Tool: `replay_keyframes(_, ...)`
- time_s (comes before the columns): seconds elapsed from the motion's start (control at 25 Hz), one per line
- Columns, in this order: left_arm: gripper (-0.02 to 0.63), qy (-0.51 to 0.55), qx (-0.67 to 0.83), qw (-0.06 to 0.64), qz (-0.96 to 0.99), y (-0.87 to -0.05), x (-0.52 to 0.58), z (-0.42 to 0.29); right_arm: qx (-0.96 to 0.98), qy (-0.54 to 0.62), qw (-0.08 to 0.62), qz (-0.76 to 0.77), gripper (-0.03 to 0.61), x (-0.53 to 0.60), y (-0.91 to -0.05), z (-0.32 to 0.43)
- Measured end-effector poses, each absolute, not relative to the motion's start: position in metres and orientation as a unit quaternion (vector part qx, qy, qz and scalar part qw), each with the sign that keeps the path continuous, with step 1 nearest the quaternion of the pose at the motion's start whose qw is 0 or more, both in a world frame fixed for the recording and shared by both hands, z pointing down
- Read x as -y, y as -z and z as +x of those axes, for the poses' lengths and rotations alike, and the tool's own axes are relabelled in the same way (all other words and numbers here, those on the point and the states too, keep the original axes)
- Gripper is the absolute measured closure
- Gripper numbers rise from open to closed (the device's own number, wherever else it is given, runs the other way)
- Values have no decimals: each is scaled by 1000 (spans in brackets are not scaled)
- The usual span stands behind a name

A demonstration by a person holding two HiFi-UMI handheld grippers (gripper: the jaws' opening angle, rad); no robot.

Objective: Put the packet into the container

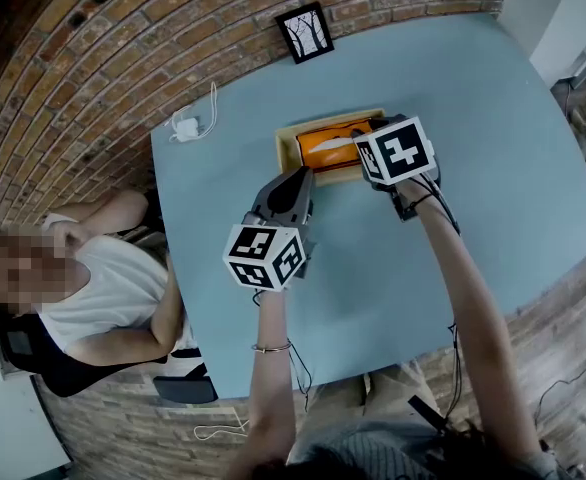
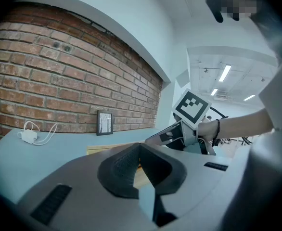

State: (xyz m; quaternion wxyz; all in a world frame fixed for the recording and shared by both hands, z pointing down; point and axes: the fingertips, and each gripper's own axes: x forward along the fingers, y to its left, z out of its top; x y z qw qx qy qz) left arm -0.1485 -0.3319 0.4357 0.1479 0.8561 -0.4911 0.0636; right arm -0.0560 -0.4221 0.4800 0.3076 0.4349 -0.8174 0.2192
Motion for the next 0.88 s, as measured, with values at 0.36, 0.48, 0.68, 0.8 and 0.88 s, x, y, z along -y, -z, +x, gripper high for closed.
replay_keyframes(0.36, 606, -58, 488, 148, 858, -422, 322, -141, 867, -216, 265, 363, 468, 378, -443, -75)
replay_keyframes(0.48, 606, -55, 485, 149, 860, -416, 314, -137, 881, -219, 245, 340, 536, 363, -433, -83)
replay_keyframes(0.68, 606, -58, 476, 143, 866, -405, 297, -128, 894, -218, 214, 328, 563, 340, -418, -84)
replay_keyframes(0.8, 606, -59, 472, 139, 869, -397, 284, -125, 902, -214, 192, 322, 566, 321, -408, -82)
replay_keyframes(0.88, 606, -60, 471, 137, 870, -393, 274, -123, 908, -213, 175, 316, 566, 308, -402, -80)
